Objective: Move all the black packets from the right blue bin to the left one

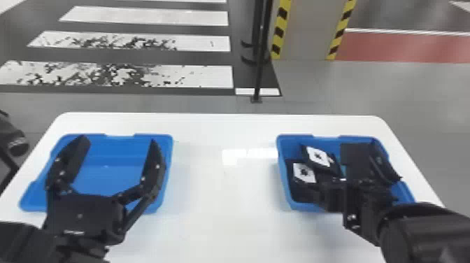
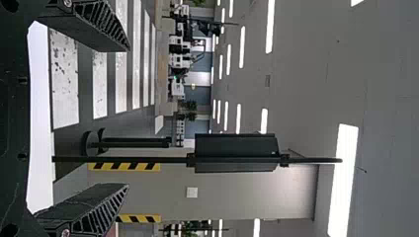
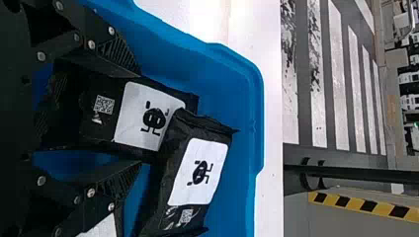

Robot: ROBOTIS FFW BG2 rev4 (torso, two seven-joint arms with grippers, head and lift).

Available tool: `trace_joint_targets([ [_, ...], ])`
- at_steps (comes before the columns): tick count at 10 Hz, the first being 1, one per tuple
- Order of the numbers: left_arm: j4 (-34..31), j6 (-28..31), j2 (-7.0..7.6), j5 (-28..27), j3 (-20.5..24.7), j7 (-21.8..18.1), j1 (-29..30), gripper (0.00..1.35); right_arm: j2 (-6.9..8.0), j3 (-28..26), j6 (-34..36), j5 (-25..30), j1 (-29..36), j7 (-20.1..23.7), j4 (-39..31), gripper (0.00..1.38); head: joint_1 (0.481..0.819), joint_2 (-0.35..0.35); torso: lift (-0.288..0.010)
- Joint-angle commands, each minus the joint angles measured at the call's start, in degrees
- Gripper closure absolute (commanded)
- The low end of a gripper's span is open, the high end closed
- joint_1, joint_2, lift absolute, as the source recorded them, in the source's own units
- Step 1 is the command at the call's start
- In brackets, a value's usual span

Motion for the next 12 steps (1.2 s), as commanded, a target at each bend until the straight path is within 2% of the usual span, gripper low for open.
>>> trace_joint_targets([
  [1, 0.0, 0.0, 0.01, 0.0, 0.0, 0.0, 0.0, 0.05, 0.02, 0.1, -1.1, -0.7, -0.3, 0.3, 1.5, 0.69, 0.695, -0.061, -0.14],
  [3, 0.0, 0.0, -0.07, 0.0, 0.0, 0.0, 0.0, 0.05, 0.02, 0.2, -0.5, -3.2, -0.1, 0.4, 1.8, 1.09, 0.695, -0.057, -0.14],
  [7, 0.0, -1.0, -0.16, 0.0, 0.2, 0.0, 0.0, 0.07, 0.02, -0.3, -2.2, -8.0, 1.6, 0.1, 0.6, 1.15, 0.695, -0.035, -0.14],
  [9, 0.1, -2.6, -0.16, -1.2, 0.2, 0.1, -0.1, 0.07, 0.02, -2.8, -3.4, -7.6, 5.7, 0.1, -7.0, 1.15, 0.695, -0.027, -0.14],
  [11, 0.3, -3.7, 0.01, -0.5, -0.1, 0.1, -0.7, 0.09, 0.02, -4.7, -10.1, -9.2, 7.1, 4.5, -8.9, 1.15, 0.695, -0.034, -0.14],
  [12, 0.3, -4.1, 0.1, 1.8, -0.9, 0.2, -1.0, 0.09, 0.02, -4.6, -16.7, -10.8, 7.2, 7.8, -9.4, 1.15, 0.695, -0.034, -0.14],
])
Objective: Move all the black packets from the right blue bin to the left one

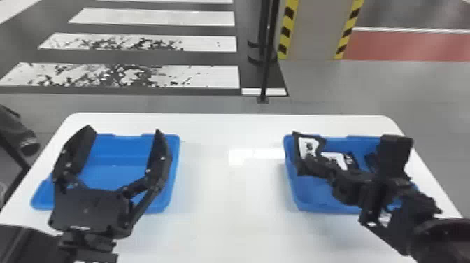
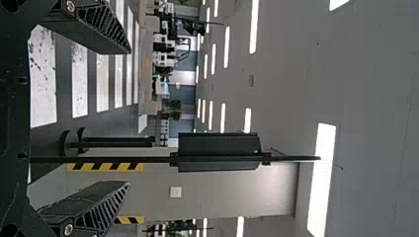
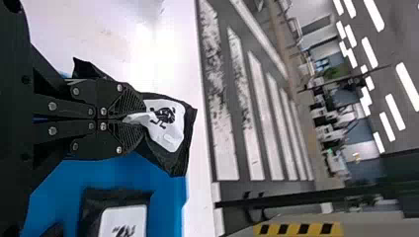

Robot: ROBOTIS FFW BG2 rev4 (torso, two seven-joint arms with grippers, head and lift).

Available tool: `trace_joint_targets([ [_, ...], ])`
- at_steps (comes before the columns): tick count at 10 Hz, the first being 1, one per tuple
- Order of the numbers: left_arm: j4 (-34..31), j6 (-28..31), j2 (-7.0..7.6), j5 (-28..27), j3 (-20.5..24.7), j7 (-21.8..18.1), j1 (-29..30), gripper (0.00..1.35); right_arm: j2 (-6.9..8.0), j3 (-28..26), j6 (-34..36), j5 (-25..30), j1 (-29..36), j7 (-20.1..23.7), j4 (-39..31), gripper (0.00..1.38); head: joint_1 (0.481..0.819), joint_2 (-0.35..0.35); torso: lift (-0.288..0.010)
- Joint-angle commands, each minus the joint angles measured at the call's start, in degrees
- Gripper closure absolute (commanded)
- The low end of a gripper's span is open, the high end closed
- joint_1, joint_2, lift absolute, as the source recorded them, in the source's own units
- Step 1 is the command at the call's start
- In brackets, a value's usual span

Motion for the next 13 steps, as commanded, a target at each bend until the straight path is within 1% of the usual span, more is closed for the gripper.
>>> trace_joint_targets([
  [1, 0.0, -1.3, 0.24, 2.6, -1.0, 0.0, -0.8, 0.09, -0.07, 1.0, -13.0, -3.5, 0.2, 3.7, 0.7, 1.15, 0.695, -0.028, -0.14],
  [2, -0.4, -1.5, 0.59, 4.9, -2.4, 0.0, -1.2, 0.09, -0.42, 3.6, -23.8, -8.4, 0.2, 6.6, 3.1, 1.15, 0.695, -0.015, -0.14],
  [3, -2.3, -0.6, 0.94, 8.3, -3.3, 0.0, -1.5, 0.1, -0.86, 5.8, -29.0, -11.2, 0.1, 8.7, 3.9, 1.15, 0.695, 0.004, -0.14],
  [4, -4.2, 0.7, 1.38, 13.1, -4.5, 0.0, -1.7, 0.13, -1.65, 9.0, -31.1, -14.1, -0.1, 10.6, 4.1, 1.15, 0.695, 0.012, -0.14],
  [5, -5.1, 1.5, 1.82, 18.7, -6.1, 0.0, -2.3, 0.18, -2.62, 13.0, -31.5, -17.0, -0.2, 11.3, 3.5, 1.15, 0.671, 0.032, -0.14],
  [6, -6.6, 4.5, 2.18, 20.8, -6.2, -0.9, -2.9, 0.22, -3.41, 16.7, -31.4, -18.5, -0.2, 11.4, 2.4, 1.15, 0.662, 0.064, -0.14],
  [7, -8.3, 8.9, 2.44, 21.0, -6.2, -2.2, -3.4, 0.22, -4.12, 19.9, -31.4, -19.7, -0.9, 11.4, 2.0, 1.15, 0.66, 0.097, -0.14],
  [8, -8.3, 10.8, 2.53, 21.0, -6.2, -2.9, -3.6, 0.23, -4.47, 21.2, -31.4, -20.4, -1.6, 11.4, 1.8, 1.15, 0.661, 0.112, -0.14],
  [10, -8.3, 13.8, 2.61, 20.2, -6.1, -3.5, -3.9, 0.23, -5.26, 24.9, -31.4, -23.4, -2.7, 11.4, 0.7, 1.15, 0.666, 0.139, -0.14],
  [11, -8.3, 15.7, 2.61, 20.1, -5.8, -3.7, -4.0, 0.23, -5.43, 26.1, -31.4, -23.8, -2.6, 11.4, -0.4, 1.15, 0.67, 0.156, -0.14],
  [13, -8.3, 15.7, 2.53, 19.1, -5.6, -3.6, -3.9, 0.23, -5.96, 28.1, -31.0, -24.8, -2.7, 11.4, -1.4, 1.15, 0.677, 0.18, -0.14],
])
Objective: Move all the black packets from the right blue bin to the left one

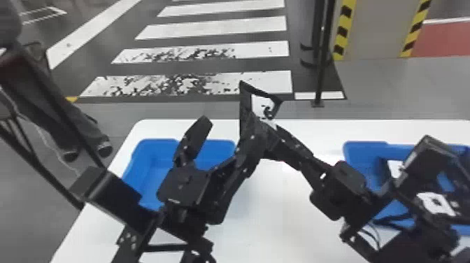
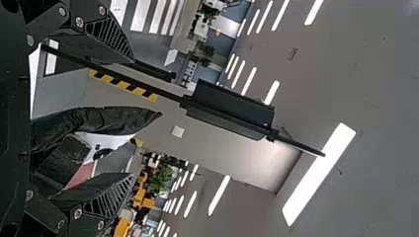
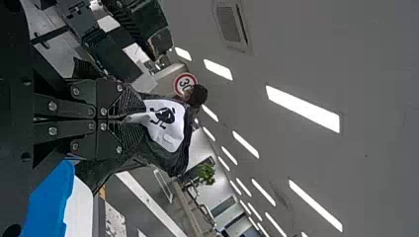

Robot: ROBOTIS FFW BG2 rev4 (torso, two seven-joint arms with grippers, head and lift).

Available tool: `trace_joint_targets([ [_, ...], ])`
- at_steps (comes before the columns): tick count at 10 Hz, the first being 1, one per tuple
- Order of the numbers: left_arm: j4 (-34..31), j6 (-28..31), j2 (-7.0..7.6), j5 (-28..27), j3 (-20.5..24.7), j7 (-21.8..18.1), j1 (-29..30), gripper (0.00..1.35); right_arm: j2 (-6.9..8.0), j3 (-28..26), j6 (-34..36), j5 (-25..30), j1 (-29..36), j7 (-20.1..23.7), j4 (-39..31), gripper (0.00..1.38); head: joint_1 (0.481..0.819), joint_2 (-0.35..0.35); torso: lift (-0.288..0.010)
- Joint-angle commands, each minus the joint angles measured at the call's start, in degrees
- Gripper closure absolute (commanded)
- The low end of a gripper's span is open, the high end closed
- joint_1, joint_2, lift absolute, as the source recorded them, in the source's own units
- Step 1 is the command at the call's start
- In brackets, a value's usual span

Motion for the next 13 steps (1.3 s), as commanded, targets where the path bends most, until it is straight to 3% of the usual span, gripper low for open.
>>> trace_joint_targets([
  [1, 0.0, -0.4, -0.05, -0.8, 0.0, 0.0, -0.1, 0.23, -0.44, 1.9, 0.2, -1.5, -0.3, 0.0, -0.2, 1.15, 0.679, 0.194, -0.14],
  [5, 0.0, -0.6, -0.05, -0.8, 0.0, 0.0, 0.0, 0.23, -1.06, 5.3, 2.0, -2.8, -1.3, 0.0, -0.3, 1.15, 0.692, 0.253, -0.14],
  [6, 0.0, -1.2, -0.14, -0.9, -0.1, 0.2, 0.0, 0.31, -1.15, 5.8, 2.0, -3.1, -1.4, 0.0, -0.3, 1.15, 0.693, 0.256, -0.14],
  [7, 0.0, -1.8, -0.05, -1.7, -0.4, 0.9, -0.1, 0.76, -1.15, 5.9, 2.0, -3.2, -1.7, 0.0, -0.3, 1.15, 0.694, 0.263, -0.14],
  [9, 0.0, -0.6, 0.04, -1.7, -0.6, 1.4, -0.1, 1.22, -1.15, 6.6, 2.0, -3.4, -2.6, 0.0, 0.0, 1.15, 0.691, 0.269, -0.14],
  [13, 0.0, -0.2, 0.21, -3.9, -1.4, 1.8, -0.7, 1.22, -0.53, 7.2, -0.5, -3.7, -5.2, -0.1, 2.5, 1.15, 0.685, 0.257, -0.14],
])
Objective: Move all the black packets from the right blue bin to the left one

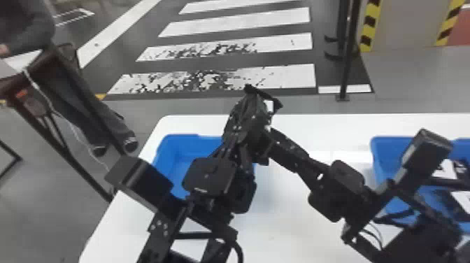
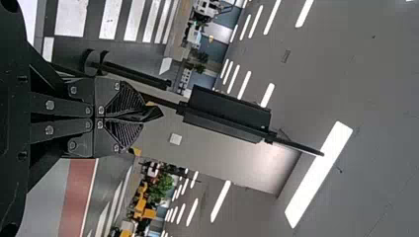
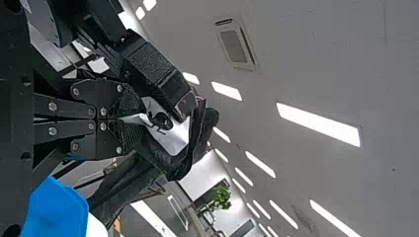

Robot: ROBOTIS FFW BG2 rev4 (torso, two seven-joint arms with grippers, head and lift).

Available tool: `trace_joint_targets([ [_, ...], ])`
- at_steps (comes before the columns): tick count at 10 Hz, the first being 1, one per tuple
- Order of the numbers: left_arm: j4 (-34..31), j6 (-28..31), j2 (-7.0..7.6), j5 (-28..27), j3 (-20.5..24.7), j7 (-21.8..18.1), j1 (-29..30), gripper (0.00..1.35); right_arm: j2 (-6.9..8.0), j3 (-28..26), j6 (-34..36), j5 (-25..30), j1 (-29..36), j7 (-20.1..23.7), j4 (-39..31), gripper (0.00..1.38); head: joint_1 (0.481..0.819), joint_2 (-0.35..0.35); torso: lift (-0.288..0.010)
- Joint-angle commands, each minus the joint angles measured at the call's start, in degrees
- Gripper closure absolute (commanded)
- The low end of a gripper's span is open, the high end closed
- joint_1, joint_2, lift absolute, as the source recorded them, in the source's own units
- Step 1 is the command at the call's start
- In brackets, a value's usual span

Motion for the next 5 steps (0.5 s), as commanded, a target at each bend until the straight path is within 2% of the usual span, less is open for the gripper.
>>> trace_joint_targets([
  [1, 0.0, -2.2, 0.03, -0.8, 0.0, 0.5, 0.3, 1.22, 0.18, 0.0, -0.6, -0.2, -0.7, 0.0, 0.9, 1.14, 0.678, 0.255, -0.14],
  [2, 0.0, -3.1, 0.03, -1.1, 0.0, 0.6, 0.3, 1.22, 0.27, 0.6, -0.6, -2.3, -1.0, 0.0, 2.1, 1.02, 0.671, 0.256, -0.14],
  [3, 0.0, -3.8, 0.03, -0.9, 0.0, 0.7, 0.4, 1.22, 0.27, 0.7, -0.5, -2.6, -1.0, 0.1, 3.0, 0.67, 0.668, 0.258, -0.14],
  [4, 0.0, -4.2, 0.03, -0.9, 0.1, 0.7, 0.4, 1.22, 0.27, 0.8, -0.5, -2.5, -1.1, 0.1, 3.1, 0.08, 0.668, 0.262, -0.14],
  [5, 0.0, -4.5, 0.03, -0.9, 0.2, 0.8, 0.4, 1.22, 0.27, 0.9, -0.5, -2.5, -1.1, 0.1, 3.3, 0.0, 0.67, 0.266, -0.14],
])
